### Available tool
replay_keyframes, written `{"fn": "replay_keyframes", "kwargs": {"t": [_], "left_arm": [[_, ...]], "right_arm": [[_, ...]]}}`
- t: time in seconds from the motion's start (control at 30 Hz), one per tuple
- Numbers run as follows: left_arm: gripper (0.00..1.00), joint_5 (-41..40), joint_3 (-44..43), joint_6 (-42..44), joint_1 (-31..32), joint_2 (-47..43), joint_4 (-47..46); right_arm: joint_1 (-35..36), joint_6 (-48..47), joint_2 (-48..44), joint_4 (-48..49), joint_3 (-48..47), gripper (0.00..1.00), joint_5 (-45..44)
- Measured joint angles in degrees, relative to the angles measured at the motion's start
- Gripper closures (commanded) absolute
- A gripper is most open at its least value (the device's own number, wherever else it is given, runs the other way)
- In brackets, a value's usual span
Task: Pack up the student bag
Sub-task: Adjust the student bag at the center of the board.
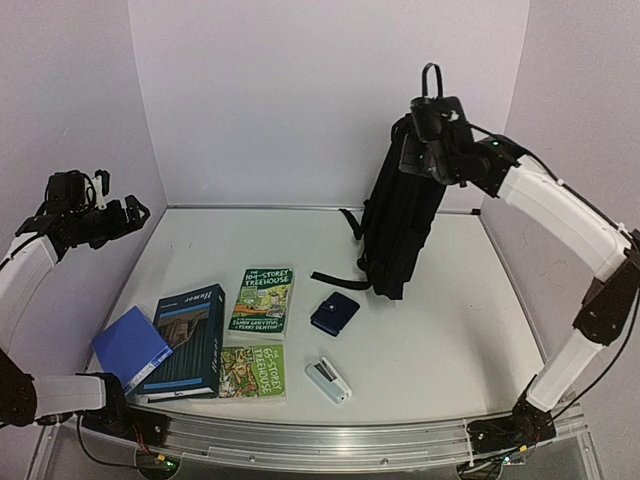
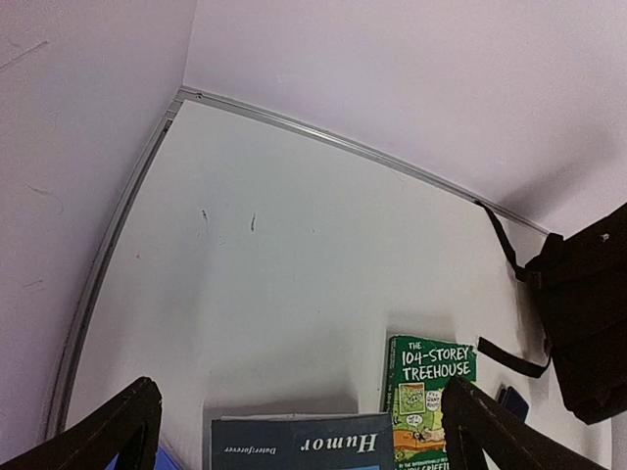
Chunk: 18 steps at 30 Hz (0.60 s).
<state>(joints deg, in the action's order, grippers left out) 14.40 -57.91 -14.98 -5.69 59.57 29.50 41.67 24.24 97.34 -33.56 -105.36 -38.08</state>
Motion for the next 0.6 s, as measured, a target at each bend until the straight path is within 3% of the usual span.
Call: {"fn": "replay_keyframes", "kwargs": {"t": [0.17,0.3,0.43,0.57,0.6], "left_arm": [[0.00,0.45,0.00,0.00,0.00,0.07,-0.02],[0.00,1.10,0.00,0.02,0.00,0.13,-0.06],[0.00,3.72,0.00,0.07,0.00,0.23,-0.25],[0.00,6.45,0.07,0.11,0.02,0.75,-0.68],[0.00,6.90,0.13,0.11,0.02,0.86,-0.70]], "right_arm": [[-0.79,2.53,-11.40,0.96,6.28,1.00,6.81],[-7.27,6.98,-19.39,6.12,19.39,1.00,15.95],[-13.85,10.56,-22.66,10.13,31.40,1.00,20.62],[-14.64,13.43,-23.68,12.72,40.07,0.99,22.48],[-14.64,13.89,-23.89,13.03,41.57,0.94,22.35]]}}
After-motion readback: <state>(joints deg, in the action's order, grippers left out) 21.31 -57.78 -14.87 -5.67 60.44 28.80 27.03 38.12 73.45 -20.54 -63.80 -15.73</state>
